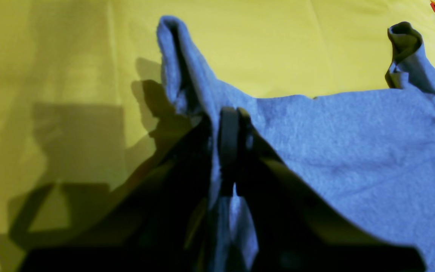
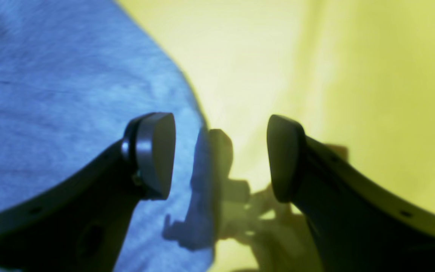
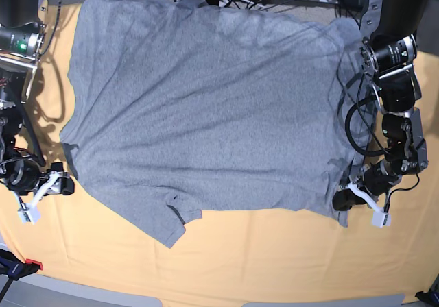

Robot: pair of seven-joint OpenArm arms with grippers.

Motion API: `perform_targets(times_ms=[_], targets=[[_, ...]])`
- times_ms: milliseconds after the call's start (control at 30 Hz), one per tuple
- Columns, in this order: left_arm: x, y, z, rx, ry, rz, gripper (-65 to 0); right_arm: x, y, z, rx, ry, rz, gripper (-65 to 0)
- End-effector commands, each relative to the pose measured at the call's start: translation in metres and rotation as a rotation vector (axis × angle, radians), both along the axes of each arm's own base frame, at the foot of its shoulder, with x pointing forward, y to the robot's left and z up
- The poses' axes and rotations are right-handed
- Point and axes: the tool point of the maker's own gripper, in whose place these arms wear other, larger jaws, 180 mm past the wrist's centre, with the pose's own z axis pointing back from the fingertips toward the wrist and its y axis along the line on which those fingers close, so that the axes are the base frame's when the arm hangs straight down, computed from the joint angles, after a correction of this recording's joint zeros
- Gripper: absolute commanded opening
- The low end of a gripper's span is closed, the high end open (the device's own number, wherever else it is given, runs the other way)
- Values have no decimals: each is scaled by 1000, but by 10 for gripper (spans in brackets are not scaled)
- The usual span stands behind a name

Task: Layout the t-shirt on the table in an organized manner, then fold the t-shirt properly
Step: 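Pull both hem corners apart and away from the collar to stretch the shirt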

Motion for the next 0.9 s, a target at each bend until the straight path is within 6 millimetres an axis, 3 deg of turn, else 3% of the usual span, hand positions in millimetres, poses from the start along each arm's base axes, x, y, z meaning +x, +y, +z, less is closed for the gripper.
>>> perform_targets(times_ms=[0,233,367,600,867], targets=[[13,6,30,-8,-84,8,-650,12,-8,25,-4,-77,-11,-245],[13,6,30,-8,-83,7,-650,18,13,17,45,-87,-11,-245],[12,5,28,-5,-76,4,-650,21,8,9,63,-88,-80,-245],[11,6,27,-7,-65,1,-650,9,1,-36,154,-8,-149,-245],[11,5,30,-29,-76,4,-650,10,34,-24,288,-53,-16,-268]])
